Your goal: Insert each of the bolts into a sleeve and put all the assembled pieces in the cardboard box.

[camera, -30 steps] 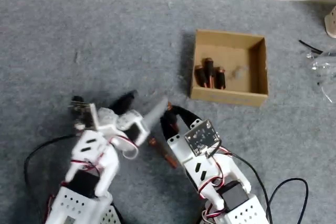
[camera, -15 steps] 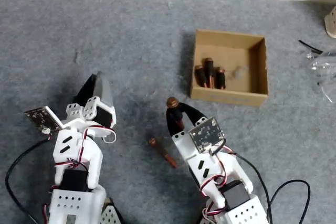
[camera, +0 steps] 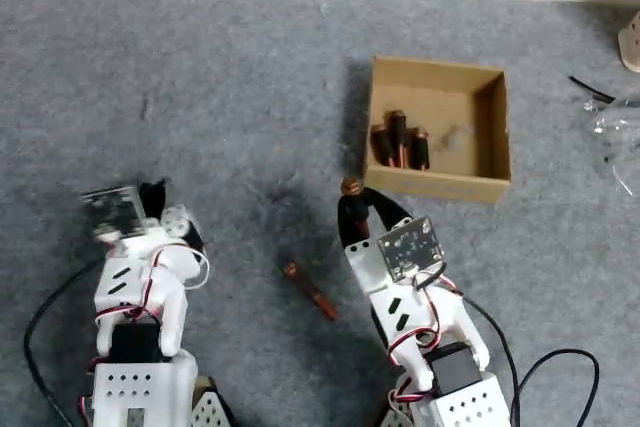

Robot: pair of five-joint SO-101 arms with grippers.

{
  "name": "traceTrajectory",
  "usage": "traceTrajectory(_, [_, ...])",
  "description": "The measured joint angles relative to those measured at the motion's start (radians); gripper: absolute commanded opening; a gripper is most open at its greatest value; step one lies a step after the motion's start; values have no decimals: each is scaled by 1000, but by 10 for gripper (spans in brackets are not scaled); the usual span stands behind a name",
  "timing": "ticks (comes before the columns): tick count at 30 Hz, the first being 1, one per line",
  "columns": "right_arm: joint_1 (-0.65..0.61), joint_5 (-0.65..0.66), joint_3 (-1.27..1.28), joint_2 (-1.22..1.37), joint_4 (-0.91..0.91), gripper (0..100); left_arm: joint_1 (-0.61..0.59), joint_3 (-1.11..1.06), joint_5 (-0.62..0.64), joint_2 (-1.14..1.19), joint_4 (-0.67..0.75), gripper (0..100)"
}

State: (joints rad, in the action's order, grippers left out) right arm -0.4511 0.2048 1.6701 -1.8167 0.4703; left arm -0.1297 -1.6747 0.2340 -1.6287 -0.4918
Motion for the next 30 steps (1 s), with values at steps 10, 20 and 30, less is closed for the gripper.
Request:
traceTrajectory(10, [68, 0, 0, 0, 0, 5, 15, 0, -411, 0, -26, 5])
traceTrajectory(20, [78, 0, 0, 0, 0, 5, 15, -5, -425, 0, 71, 5])
traceTrajectory(30, [98, 2, 0, 0, 100, 5, 0, -5, -425, 0, 72, 5])
